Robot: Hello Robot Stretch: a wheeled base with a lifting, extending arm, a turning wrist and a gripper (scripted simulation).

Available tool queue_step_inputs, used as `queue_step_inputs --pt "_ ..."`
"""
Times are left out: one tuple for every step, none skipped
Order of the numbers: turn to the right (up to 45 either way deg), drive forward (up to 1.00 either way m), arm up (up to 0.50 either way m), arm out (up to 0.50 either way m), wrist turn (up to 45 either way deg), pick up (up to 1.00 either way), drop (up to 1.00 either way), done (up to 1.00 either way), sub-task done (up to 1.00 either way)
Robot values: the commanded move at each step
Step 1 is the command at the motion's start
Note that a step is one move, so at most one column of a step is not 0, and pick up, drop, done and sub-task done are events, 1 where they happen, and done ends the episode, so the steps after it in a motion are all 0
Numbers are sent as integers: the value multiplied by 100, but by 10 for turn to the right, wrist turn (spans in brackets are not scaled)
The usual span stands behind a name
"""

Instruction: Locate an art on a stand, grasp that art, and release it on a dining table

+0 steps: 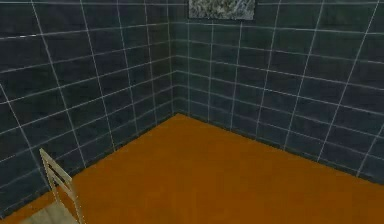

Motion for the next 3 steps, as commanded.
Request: queue_step_inputs --pt "450 0 0 0 0 0 0 0 0" --pt "450 0 0 0 0 0 0 0 0" --pt "360 0 0 0 0 0 0 0 0"
